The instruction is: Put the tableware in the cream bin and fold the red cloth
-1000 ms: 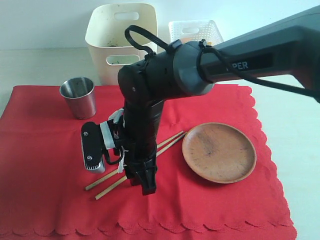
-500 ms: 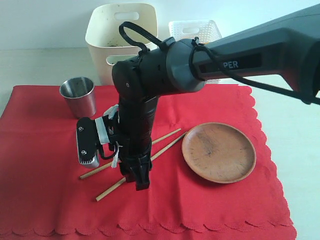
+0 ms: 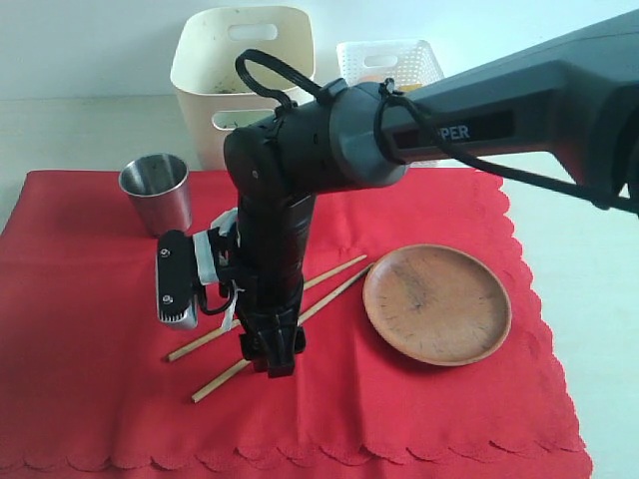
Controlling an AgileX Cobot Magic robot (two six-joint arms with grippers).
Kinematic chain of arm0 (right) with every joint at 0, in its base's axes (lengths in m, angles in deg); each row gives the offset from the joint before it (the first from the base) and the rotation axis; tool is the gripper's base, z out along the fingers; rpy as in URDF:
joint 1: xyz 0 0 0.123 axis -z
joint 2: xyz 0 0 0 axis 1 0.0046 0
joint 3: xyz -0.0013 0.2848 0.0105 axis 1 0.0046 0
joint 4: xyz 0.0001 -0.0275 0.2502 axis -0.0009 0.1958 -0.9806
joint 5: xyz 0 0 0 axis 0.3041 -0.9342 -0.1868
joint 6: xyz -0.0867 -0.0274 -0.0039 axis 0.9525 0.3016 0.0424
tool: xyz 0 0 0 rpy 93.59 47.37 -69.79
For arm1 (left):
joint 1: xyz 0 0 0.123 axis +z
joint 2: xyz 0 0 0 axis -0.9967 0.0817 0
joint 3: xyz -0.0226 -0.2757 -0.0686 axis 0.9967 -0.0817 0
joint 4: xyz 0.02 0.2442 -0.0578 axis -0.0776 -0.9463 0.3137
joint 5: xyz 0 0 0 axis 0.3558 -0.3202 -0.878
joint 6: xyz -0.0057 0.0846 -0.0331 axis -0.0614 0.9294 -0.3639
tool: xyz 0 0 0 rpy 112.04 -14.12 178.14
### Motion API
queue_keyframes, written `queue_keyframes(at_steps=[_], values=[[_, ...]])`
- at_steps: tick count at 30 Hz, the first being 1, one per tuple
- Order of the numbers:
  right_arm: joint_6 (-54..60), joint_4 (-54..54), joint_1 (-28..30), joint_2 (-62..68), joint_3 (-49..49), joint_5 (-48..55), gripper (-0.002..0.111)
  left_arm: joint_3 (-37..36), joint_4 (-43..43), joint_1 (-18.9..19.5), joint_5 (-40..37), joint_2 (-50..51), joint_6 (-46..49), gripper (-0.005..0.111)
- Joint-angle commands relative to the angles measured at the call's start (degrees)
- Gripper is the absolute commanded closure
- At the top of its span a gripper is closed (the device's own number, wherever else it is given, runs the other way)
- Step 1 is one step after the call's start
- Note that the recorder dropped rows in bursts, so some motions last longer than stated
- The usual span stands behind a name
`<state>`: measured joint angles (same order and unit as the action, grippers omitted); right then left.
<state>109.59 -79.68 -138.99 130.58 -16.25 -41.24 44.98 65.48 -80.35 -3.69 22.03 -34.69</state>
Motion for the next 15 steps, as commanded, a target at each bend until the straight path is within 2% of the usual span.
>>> queue_keyframes(at_steps=[1, 3, 4, 10, 11, 13, 15], values=[[-0.95, 1.79, 0.63, 1.04, -0.26, 0.98, 0.035, 0.01, 0.44, 0.08, 0.17, -0.31, 0.00, 0.107], [-0.39, 1.79, 0.63, 1.04, -0.26, 1.81, 0.041, 0.01, 0.44, 0.08, 0.17, -0.31, 0.00, 0.107], [1.13, 1.79, 0.63, 1.04, -0.26, 3.18, 0.053, 0.01, 0.44, 0.08, 0.17, -0.31, 0.00, 0.107], [1.36, 2.20, 0.63, 1.04, -0.26, 6.88, 0.090, 0.01, 0.44, 0.08, 0.17, -0.31, 0.00, 0.107], [1.76, 2.63, 0.63, 1.04, -0.26, 8.15, 0.099, 0.01, 0.44, 0.08, 0.17, -0.31, 0.00, 0.107], [1.80, 3.53, 0.63, 1.04, -0.26, 9.19, 0.108, 0.01, 0.44, 0.08, 0.17, -0.31, 0.00, 0.107], [2.64, 3.77, 0.63, 0.92, -0.26, 9.19, 0.108, 0.01, 0.44, 0.08, 0.17, -0.31, 0.00, 0.107]])
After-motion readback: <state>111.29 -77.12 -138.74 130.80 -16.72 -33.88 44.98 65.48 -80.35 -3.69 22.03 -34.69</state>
